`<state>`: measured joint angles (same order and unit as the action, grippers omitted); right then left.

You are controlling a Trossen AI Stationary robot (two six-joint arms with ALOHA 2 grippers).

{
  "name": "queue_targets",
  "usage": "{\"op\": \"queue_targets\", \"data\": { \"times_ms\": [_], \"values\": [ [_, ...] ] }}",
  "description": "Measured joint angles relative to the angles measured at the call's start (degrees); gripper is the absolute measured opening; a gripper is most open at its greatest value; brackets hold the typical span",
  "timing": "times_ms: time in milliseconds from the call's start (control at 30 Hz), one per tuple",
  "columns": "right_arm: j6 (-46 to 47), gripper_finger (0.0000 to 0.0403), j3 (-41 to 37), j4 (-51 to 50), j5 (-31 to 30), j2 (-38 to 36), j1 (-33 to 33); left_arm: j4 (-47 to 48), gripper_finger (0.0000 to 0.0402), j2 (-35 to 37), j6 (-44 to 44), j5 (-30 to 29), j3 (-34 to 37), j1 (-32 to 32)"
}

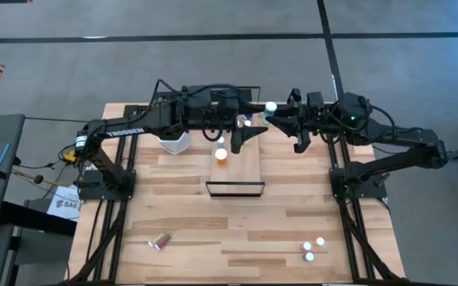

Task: Pick and place medicine bottles onto shelf by color
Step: Put the blue pill bottle on the shelf

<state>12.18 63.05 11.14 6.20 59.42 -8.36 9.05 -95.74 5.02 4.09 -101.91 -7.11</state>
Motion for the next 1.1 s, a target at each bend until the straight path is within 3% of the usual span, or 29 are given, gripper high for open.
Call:
{"op": "queue_targets", "data": {
  "times_ms": [367,500,867,967,1100],
  "values": [
    [-3.66,0.0113,0.0,2.43,0.07,3.39,2.34,0.96,0.0274,0.0,0.44,1.19,0.0,0.07],
    [-3.65,0.0113,0.0,2.49,0.04,3.47,2.34,1.0,0.0235,0.0,1.11,1.24,0.0,0.07],
    [-3.62,0.0113,0.0,1.69,-0.2,3.47,2.27,1.16,0.008,0.0,2.74,2.37,0.0,0.13],
    [-3.58,0.0113,0.02,1.27,-0.15,3.28,2.27,1.14,0.0063,0.0,2.73,2.85,0.0,0.11],
    [-3.6,0.0113,0.07,-0.38,-0.14,2.88,2.29,1.33,0.0072,0.0,2.73,2.97,0.0,0.11]
  ]
}}
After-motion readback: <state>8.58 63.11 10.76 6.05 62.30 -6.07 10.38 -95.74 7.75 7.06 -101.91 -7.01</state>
